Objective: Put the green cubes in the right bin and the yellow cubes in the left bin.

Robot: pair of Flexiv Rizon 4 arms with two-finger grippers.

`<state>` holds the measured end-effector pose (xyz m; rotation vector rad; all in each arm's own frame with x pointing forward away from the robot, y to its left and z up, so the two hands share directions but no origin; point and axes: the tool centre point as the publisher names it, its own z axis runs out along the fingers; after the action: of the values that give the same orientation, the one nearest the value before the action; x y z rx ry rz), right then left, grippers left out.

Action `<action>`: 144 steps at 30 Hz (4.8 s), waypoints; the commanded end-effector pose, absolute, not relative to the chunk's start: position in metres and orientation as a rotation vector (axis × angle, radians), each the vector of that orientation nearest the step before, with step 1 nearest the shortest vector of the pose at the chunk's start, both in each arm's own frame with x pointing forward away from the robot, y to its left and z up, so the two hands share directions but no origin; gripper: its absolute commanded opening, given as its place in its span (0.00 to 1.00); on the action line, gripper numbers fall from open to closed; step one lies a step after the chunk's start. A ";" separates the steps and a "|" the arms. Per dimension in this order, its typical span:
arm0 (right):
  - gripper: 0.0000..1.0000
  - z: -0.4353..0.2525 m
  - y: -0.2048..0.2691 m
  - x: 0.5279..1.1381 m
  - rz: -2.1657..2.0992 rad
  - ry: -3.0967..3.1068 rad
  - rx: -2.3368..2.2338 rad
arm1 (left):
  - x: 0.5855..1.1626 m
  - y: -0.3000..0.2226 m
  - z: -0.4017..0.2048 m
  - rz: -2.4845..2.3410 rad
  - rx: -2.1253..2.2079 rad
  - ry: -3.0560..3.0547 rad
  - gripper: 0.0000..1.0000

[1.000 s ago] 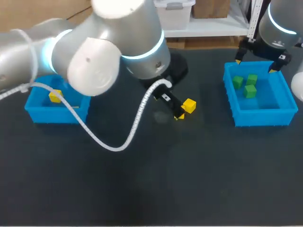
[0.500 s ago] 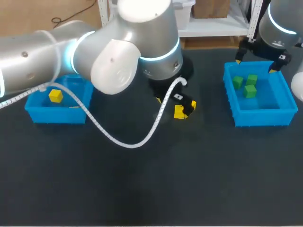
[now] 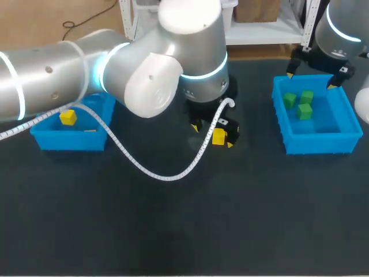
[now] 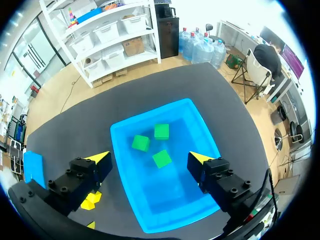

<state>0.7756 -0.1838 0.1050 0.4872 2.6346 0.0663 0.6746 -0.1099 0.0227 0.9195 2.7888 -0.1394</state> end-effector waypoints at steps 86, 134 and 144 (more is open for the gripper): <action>1.00 0.105 -0.184 0.773 0.066 2.627 0.488 | 0.776 0.037 0.116 -0.123 0.498 2.554 1.00; 1.00 0.105 -0.184 0.773 0.066 2.627 0.488 | 0.721 -0.145 0.018 -0.138 1.053 2.649 1.00; 1.00 0.105 -0.184 0.773 0.066 2.627 0.488 | 0.724 -0.147 0.007 -0.086 1.069 2.623 1.00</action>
<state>0.7756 -0.1838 0.1049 0.4872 2.6345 0.0663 0.7238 -0.1439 0.0096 1.0723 2.6243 -0.0907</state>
